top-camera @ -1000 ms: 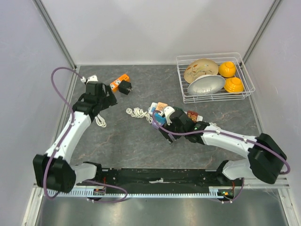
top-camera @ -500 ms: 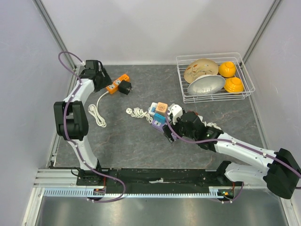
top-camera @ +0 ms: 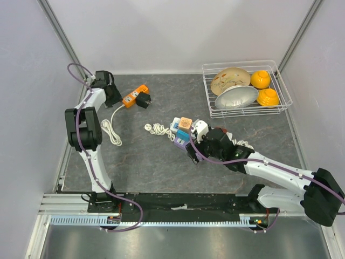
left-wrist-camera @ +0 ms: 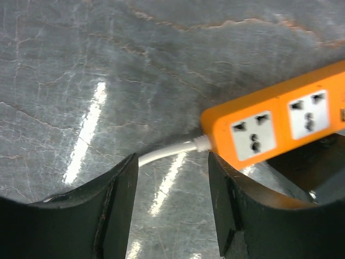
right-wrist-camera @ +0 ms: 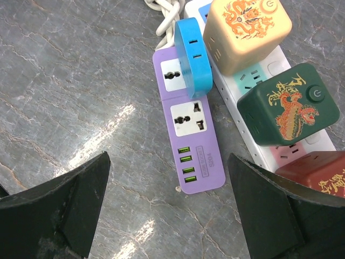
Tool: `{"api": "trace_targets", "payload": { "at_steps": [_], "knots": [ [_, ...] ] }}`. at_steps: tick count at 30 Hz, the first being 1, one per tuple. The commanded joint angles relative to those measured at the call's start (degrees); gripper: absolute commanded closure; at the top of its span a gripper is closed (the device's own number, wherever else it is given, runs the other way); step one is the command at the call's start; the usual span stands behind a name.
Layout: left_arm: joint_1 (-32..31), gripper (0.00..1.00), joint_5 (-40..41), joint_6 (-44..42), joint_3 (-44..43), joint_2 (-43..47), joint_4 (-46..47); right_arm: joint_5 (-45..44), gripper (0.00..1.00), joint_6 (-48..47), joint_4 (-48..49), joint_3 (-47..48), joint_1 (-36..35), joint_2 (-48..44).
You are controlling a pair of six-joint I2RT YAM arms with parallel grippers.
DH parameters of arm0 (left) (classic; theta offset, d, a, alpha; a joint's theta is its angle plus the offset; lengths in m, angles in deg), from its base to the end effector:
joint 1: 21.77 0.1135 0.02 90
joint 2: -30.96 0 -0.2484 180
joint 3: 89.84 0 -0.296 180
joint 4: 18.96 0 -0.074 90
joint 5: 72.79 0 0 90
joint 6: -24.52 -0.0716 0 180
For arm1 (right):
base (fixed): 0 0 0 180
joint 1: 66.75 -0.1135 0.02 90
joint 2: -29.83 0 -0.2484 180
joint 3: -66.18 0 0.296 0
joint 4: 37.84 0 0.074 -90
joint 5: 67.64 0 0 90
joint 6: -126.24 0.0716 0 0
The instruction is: Insert the plug
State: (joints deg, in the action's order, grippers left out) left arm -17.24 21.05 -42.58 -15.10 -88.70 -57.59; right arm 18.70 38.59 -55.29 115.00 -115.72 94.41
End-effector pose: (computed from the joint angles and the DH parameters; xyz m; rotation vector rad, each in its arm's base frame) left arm 0.5151 0.0456 0.1395 -0.6184 2.4162 -0.0506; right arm 0.2135 0.2384 0.1778 -0.8293 2.0199 0.4482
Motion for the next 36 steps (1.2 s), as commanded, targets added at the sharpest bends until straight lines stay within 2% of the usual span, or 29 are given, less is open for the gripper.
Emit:
{"api": "trace_targets", "payload": {
  "at_steps": [1,7,8,11,18,20,28,32,34,36],
  "knots": [
    [1.97,0.40,-2.34,1.63,-1.89,-1.98,-1.71,0.06,0.02,0.73,2.51,-0.39,-0.07,0.11],
    [1.97,0.40,-3.57,0.92,-2.24,-3.39,-3.12,0.23,0.02,0.73,2.77,-0.39,-0.07,1.16],
    [1.97,0.44,-6.01,0.92,-2.33,-3.65,-3.90,0.23,0.02,0.73,2.86,-0.39,-0.07,1.17],
    [1.97,0.45,-7.61,1.36,-1.89,-4.27,-6.27,0.23,0.02,0.90,3.12,-0.65,-0.16,1.17],
    [1.44,0.51,-9.81,2.24,6.53,1.70,-7.25,0.23,0.02,1.25,3.91,-1.18,-0.07,1.43],
    [0.57,0.56,-10.25,1.89,8.56,4.16,-6.73,0.23,0.02,1.25,4.35,-1.44,-0.07,1.17],
    [-3.83,0.56,-4.02,-2.41,10.94,4.43,-7.60,0.06,0.02,1.78,4.70,-3.02,-0.07,-1.55],
    [-8.83,0.57,2.04,-4.00,11.38,4.17,-10.05,-0.56,0.02,2.04,5.14,-3.73,-0.07,-2.44],
    [-10.07,0.60,3.36,-3.91,12.08,4.43,-10.94,-0.56,0.02,2.13,5.23,-3.90,-0.07,-2.44],
    [-11.74,0.71,3.55,-3.04,13.65,4.96,-11.91,-0.29,0.02,2.31,5.32,-3.81,-0.07,-2.52]
  ]
}}
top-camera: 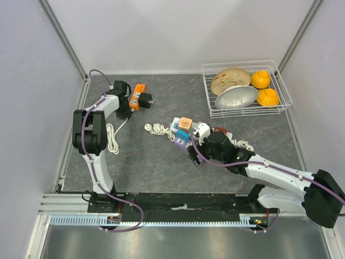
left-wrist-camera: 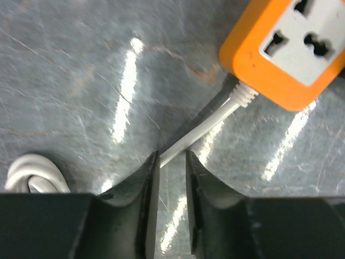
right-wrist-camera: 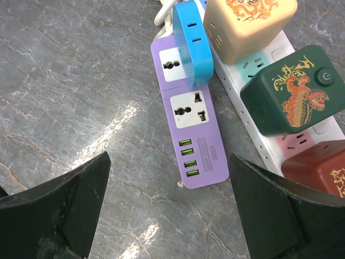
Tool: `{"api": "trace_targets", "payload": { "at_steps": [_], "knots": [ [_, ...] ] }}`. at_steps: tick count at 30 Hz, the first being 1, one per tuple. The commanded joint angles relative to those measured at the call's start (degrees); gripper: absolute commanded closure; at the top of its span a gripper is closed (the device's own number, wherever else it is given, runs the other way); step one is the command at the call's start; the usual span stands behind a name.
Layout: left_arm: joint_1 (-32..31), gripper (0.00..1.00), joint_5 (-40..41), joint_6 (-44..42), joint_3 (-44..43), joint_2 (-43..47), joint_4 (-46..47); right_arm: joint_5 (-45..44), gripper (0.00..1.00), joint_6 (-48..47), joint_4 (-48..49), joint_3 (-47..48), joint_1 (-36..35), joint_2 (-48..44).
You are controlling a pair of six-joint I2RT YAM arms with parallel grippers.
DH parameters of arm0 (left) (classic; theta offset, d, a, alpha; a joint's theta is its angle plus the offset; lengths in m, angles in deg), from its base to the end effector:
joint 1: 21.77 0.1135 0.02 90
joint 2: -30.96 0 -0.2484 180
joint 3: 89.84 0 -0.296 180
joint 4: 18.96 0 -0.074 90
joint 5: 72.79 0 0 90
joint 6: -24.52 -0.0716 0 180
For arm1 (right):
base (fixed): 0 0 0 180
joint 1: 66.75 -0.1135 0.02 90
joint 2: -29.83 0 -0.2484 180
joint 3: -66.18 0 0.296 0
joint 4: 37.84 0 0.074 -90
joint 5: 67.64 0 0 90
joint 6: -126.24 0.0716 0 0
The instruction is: Insert the plug
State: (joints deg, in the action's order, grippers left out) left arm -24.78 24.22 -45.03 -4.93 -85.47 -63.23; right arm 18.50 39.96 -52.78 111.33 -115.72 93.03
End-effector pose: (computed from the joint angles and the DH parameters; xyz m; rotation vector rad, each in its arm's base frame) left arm 0.4660 -0.0158 0.0961 -0.4447 2.6636 0.0433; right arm 0.2081 0.2318 0.1643 -0.8021 2.0284 0.4597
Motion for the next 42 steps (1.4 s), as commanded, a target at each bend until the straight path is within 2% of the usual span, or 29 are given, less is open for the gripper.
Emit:
{"api": "trace_targets", "payload": {
  "at_steps": [1,6,8,14,18,19,21,22,24,25,26,27,28,31,35,36,42],
  "knots": [
    [-4.72,0.76,-0.14,-0.32,4.29,2.77,-6.27,-0.01,0.02,1.11,2.72,-0.23,-0.16,-1.41],
    [-9.38,0.96,-2.26,4.67,11.91,7.95,-6.71,-0.27,0.02,1.81,2.72,-0.93,-0.07,-4.30],
    [-11.83,0.98,-3.22,6.70,14.91,11.03,-6.45,-0.36,0.02,2.25,2.63,-1.46,-0.07,-5.27],
    [-18.95,0.98,-1.73,15.75,30.10,20.68,-6.18,-0.62,0.02,2.95,1.40,-1.99,-0.07,-8.18],
    [-22.48,0.98,-2.26,20.85,35.66,28.95,-5.83,-0.98,0.02,3.30,1.31,-2.69,-0.07,-9.85],
    [-23.18,0.90,-2.26,21.30,36.37,30.45,-5.92,-1.24,0.02,3.39,1.23,-2.78,-0.07,-9.94],
    [-23.19,0.83,-2.44,22.35,36.90,35.09,-5.92,-1.24,0.02,3.39,1.14,-2.78,-0.07,-9.94],
    [-23.19,0.74,-2.00,22.44,36.38,36.43,-5.92,-1.33,0.02,3.39,1.14,-2.78,0.01,-10.11],
    [-23.10,0.65,0.36,21.74,32.44,38.54,-6.44,-1.42,0.02,3.39,1.14,-2.78,-0.07,-10.03],
    [-23.01,0.53,1.25,21.13,30.59,38.64,-6.62,-1.42,0.02,3.39,1.14,-2.78,-0.07,-10.03],
    [-22.92,0.49,2.21,19.47,26.83,38.29,-6.71,-1.59,0.02,3.31,1.14,-2.78,-0.07,-9.85],
    [-22.75,0.45,4.40,18.59,24.88,36.72,-6.62,-1.77,0.02,3.30,1.22,-2.87,-0.07,-9.68],
    [-22.14,0.35,5.20,17.71,22.86,35.57,-6.62,-1.85,0.02,3.30,1.14,-2.87,-0.07,-9.50],
    [-20.03,0.23,6.26,13.93,14.60,29.79,-6.45,-2.20,0.02,3.30,1.31,-2.95,-0.07,-9.50],
    [-17.92,0.21,7.67,10.24,2.58,21.25,-5.22,-2.47,0.02,3.66,1.93,-3.39,-0.07,-9.32],
    [-17.56,0.16,8.02,9.70,0.27,19.41,-5.22,-2.56,0.02,3.74,2.10,-3.48,-0.07,-9.24],
    [-16.68,0.15,11.01,6.54,-16.60,4.20,-5.39,-3.44,0.02,4.01,2.45,-3.75,-0.07,-7.74]
  ]
}}
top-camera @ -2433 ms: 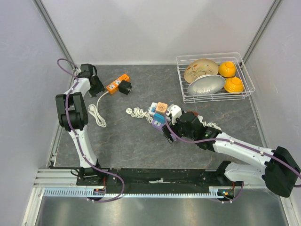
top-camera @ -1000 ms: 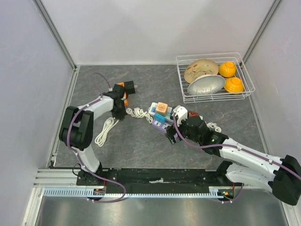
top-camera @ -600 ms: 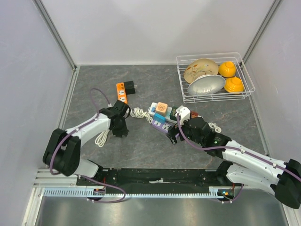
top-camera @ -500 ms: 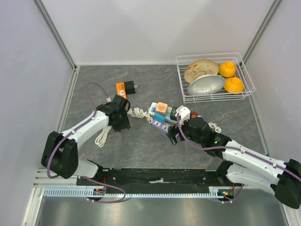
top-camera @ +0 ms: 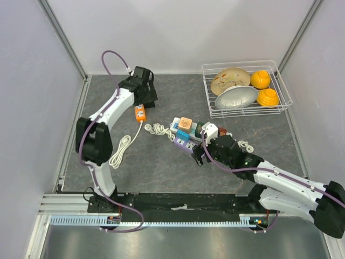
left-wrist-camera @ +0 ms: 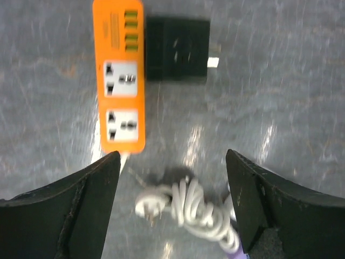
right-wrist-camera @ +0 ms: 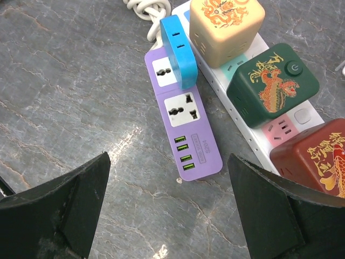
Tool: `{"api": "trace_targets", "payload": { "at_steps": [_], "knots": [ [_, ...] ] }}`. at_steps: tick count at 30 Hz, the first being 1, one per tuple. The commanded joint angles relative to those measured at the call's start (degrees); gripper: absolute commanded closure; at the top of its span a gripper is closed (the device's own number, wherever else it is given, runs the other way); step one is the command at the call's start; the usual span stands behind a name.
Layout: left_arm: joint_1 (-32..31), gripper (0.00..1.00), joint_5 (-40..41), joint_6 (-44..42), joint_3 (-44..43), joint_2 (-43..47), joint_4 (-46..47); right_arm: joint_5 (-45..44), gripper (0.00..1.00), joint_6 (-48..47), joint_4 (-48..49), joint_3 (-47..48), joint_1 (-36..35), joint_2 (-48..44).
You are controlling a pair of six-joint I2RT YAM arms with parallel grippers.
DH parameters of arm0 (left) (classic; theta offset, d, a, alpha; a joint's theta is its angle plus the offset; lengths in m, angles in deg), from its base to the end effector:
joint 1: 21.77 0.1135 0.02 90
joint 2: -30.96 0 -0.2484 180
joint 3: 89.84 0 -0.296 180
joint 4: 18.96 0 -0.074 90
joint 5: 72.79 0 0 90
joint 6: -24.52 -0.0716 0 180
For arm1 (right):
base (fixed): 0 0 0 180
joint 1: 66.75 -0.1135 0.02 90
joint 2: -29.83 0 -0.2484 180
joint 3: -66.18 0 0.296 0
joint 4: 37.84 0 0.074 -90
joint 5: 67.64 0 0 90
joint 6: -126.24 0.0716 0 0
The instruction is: Insert the plug
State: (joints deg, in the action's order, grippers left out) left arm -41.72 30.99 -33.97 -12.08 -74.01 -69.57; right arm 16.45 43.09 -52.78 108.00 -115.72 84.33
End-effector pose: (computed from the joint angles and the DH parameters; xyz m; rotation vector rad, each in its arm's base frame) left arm 0.4434 -0.1428 0.2242 -0.3463 2.4416 -0.0862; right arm 0.1980 0.2163 0.1834 -0.6889 1.9705 0.4961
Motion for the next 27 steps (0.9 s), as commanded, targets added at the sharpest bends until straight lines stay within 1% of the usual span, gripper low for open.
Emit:
{"api": "trace_targets", "payload": {
  "at_steps": [1,3,4,7,14,20,21,24,26,27],
  "knots": [
    [0.52,0.15,4.58,-4.79,-13.13,-8.92,0.69,-1.56,0.02,0.88,2.37,-0.34,-0.07,1.22],
    [0.78,0.15,5.55,-5.40,-16.67,-13.74,-0.10,-1.82,0.02,0.80,2.45,-0.33,-0.07,1.66],
    [0.87,0.15,5.82,-5.66,-19.56,-15.34,-0.72,-1.82,0.02,0.79,2.45,-0.33,-0.07,1.84],
    [1.22,0.15,6.52,-6.63,-24.40,-20.44,-1.86,-1.91,0.02,0.88,2.54,-0.16,0.01,2.54],
    [1.31,0.20,7.75,-7.51,-28.63,-26.51,-3.44,-1.73,0.02,0.79,2.72,0.10,-0.07,4.21],
    [1.40,0.29,7.93,-8.21,-28.90,-28.01,-3.80,-1.30,0.02,0.88,2.81,0.19,-0.07,5.70],
    [1.31,0.32,7.58,-8.30,-28.90,-28.10,-3.97,-1.29,0.02,0.88,2.81,0.19,0.01,5.88],
    [1.31,0.39,6.79,-8.39,-28.90,-27.84,-4.24,-1.29,0.02,0.88,2.81,0.11,-0.07,5.97],
    [1.40,0.50,6.44,-8.48,-28.90,-27.66,-4.59,-1.38,0.02,0.97,2.81,-0.07,-0.07,5.79],
    [1.31,0.61,6.00,-8.57,-28.99,-27.31,-4.68,-1.38,0.02,1.06,2.81,-0.16,-0.07,5.88]
  ]
}}
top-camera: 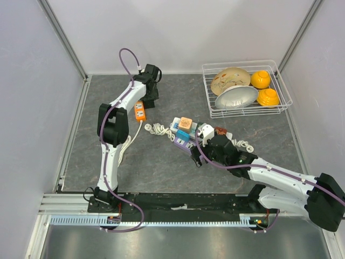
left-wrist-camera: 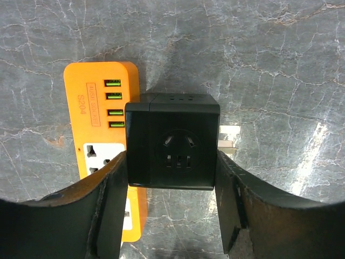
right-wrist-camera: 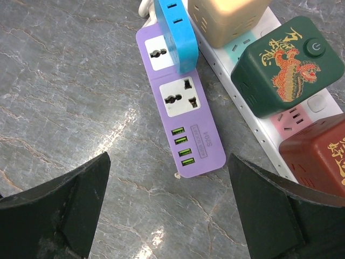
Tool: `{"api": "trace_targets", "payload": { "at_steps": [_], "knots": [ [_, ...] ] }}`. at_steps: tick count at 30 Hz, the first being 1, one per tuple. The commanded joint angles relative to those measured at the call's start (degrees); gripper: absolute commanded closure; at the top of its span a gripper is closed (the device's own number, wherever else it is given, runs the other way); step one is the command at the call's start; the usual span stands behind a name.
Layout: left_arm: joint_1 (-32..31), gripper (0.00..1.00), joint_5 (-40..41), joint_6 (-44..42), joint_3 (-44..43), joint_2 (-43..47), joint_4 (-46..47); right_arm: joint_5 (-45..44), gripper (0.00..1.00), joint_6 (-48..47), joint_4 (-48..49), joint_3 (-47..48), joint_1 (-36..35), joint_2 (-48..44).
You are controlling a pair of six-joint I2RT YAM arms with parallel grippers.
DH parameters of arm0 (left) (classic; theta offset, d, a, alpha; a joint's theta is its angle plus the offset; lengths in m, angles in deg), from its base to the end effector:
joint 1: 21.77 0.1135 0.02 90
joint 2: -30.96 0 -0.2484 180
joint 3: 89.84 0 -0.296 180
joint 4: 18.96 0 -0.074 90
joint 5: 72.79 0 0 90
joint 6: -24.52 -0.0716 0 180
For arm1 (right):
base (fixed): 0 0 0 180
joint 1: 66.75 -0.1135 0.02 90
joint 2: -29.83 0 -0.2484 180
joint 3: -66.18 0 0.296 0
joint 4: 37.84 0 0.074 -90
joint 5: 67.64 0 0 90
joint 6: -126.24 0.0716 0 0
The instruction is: Insert the plug
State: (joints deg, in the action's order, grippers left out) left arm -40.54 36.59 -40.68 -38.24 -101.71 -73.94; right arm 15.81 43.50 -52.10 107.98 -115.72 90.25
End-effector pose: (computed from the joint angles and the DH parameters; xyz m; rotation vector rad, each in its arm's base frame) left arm 0.5340 -0.1564 0.1525 -0.2506 2.5096 0.1424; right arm 0.2029 0.2208 0.1562 -0.7105 2.0551 0.4478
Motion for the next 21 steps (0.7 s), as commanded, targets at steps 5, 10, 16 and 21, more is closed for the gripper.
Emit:
{"api": "trace_targets", "payload": {
  "at_steps": [5,10,16,21],
  "knots": [
    [0.22,0.97,-0.48,-1.59,-2.56,3.98,-0.75,-0.57,0.02,0.99,2.13,-0.05,-0.07,-1.01],
    [0.22,0.98,-3.72,-1.59,1.11,12.75,0.74,0.04,0.02,1.96,3.62,-0.05,-0.07,-3.03],
    [-0.22,0.98,-10.93,-2.21,14.80,25.94,9.44,2.32,0.02,3.72,4.76,0.30,-0.07,-5.14],
    [-1.44,0.98,-18.58,-2.39,28.25,39.21,16.12,3.03,0.02,5.91,6.52,1.00,-0.07,-6.54]
  ]
}}
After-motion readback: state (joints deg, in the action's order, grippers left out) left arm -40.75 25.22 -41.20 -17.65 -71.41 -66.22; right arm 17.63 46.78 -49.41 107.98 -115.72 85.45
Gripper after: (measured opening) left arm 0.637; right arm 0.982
